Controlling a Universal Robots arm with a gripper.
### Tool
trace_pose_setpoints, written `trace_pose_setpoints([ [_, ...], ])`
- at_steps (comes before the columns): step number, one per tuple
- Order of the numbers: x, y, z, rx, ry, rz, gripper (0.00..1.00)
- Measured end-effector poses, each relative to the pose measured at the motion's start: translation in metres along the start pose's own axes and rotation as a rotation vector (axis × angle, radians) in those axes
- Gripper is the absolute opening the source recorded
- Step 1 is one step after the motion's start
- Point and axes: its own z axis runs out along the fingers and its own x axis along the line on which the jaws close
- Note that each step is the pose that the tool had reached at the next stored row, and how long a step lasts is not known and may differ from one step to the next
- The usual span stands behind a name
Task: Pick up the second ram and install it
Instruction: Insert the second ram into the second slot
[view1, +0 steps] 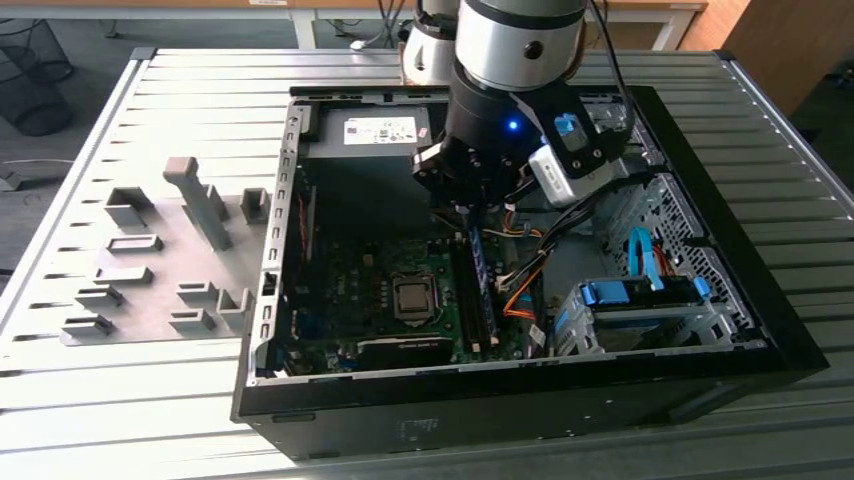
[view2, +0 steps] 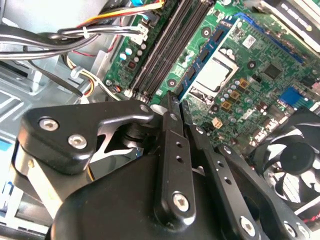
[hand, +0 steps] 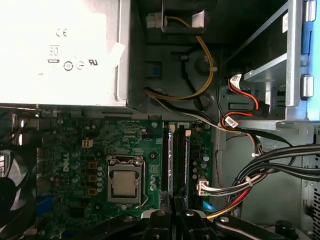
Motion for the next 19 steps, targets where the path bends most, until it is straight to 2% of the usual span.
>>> trace_pose_setpoints([
  [14, -0.0020, -0.0027, 0.0251, 0.0000, 0.0000, 0.001, 0.14],
  [19, -0.0020, -0.0027, 0.0262, 0.0002, 0.0003, 0.001, 0.14],
])
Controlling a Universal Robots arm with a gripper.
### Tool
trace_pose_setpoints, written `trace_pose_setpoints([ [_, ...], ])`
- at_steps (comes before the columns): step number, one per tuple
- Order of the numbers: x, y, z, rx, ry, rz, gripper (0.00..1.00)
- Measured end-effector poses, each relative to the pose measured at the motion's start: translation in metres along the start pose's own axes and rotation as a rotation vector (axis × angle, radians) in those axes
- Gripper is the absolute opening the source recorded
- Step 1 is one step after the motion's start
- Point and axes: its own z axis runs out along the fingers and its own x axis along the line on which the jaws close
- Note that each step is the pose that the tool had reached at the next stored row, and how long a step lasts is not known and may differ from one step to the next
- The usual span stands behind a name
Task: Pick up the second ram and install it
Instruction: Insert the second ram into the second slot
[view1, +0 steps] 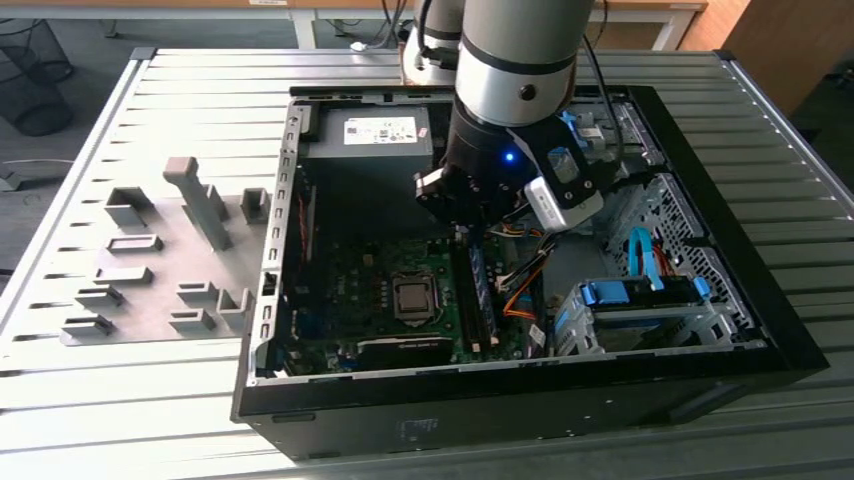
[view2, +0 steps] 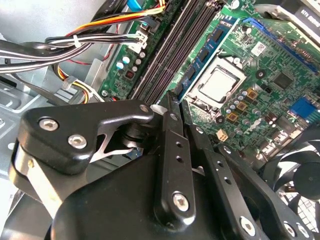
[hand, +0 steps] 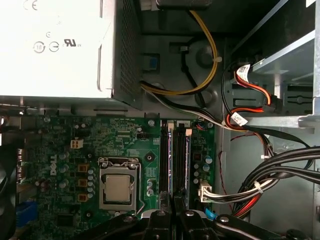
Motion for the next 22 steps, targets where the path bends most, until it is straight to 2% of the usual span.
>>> trace_pose_setpoints([
  [11, -0.0001, 0.0001, 0.0015, -0.0006, -0.0002, 0.000, 0.14],
  [18, -0.0001, -0.0007, 0.0069, -0.0007, -0.0002, 0.012, 0.14],
  [22, -0.0002, -0.0013, 0.0128, -0.0009, -0.0001, 0.012, 0.14],
])
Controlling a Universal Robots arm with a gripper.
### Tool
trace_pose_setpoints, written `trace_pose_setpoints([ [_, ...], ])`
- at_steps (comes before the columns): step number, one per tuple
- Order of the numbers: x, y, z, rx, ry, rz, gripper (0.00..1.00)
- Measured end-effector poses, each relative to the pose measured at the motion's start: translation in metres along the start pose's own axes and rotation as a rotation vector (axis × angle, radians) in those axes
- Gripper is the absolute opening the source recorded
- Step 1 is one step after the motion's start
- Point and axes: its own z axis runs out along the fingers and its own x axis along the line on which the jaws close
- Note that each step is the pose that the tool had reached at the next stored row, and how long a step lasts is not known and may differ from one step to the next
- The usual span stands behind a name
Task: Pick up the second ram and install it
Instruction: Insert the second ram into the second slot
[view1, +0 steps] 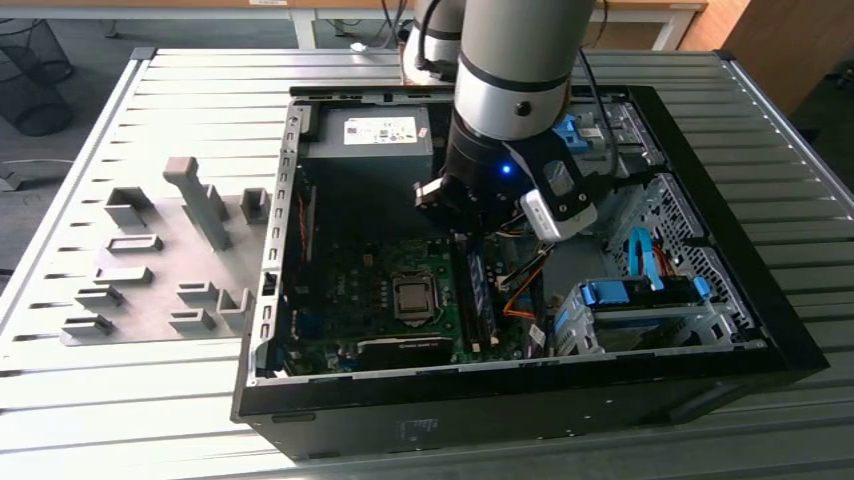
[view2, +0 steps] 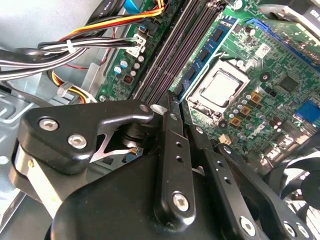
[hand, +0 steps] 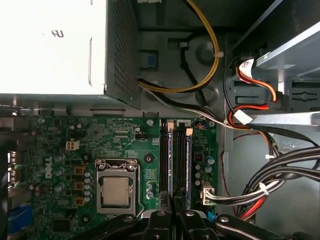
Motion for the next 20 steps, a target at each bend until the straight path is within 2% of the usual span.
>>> trace_pose_setpoints([
  [6, -0.0001, -0.0004, 0.0104, -0.0002, -0.0001, 0.000, 0.14],
  [11, -0.0002, -0.0009, 0.0113, -0.0001, -0.0001, 0.000, 0.14],
  [15, -0.0002, -0.0084, 0.0174, -0.0067, 0.0000, 0.000, 0.14],
  [20, -0.0003, -0.0086, 0.0259, -0.0132, 0.0000, 0.001, 0.14],
])
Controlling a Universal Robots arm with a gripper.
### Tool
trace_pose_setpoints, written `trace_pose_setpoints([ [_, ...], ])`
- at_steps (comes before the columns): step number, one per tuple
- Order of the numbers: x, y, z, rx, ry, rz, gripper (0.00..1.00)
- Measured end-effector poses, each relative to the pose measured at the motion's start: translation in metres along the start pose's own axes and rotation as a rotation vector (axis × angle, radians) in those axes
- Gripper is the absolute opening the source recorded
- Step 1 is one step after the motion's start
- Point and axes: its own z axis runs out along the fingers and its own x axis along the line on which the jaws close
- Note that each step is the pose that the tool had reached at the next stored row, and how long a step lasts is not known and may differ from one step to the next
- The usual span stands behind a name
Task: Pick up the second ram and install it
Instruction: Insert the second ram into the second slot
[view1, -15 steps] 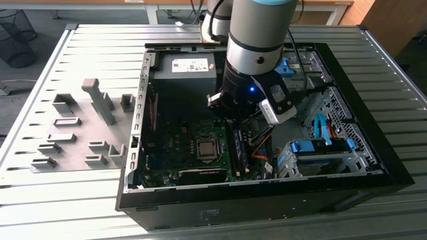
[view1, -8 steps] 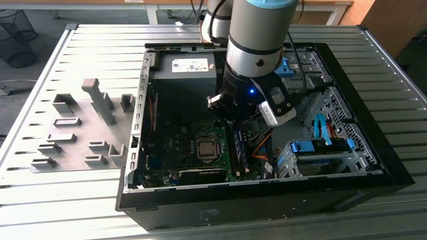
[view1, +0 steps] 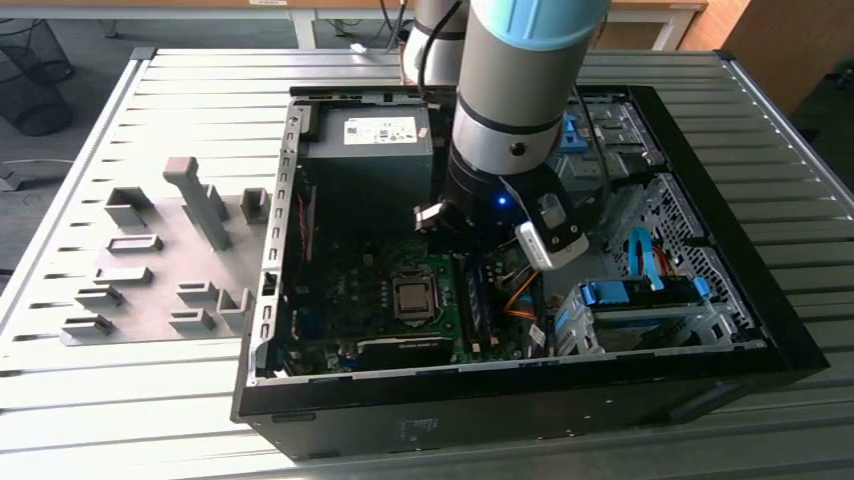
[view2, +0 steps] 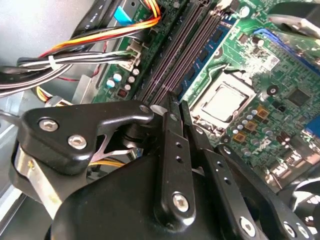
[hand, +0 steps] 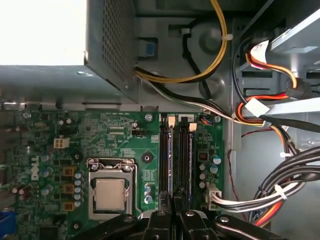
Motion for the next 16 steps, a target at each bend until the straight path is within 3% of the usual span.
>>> trace_pose_setpoints([
  [4, -0.0001, -0.0011, 0.0052, -0.0009, 0.0000, 0.005, 0.14],
  [16, -0.0002, -0.0019, 0.0062, -0.0007, 0.0000, 0.006, 0.14],
])
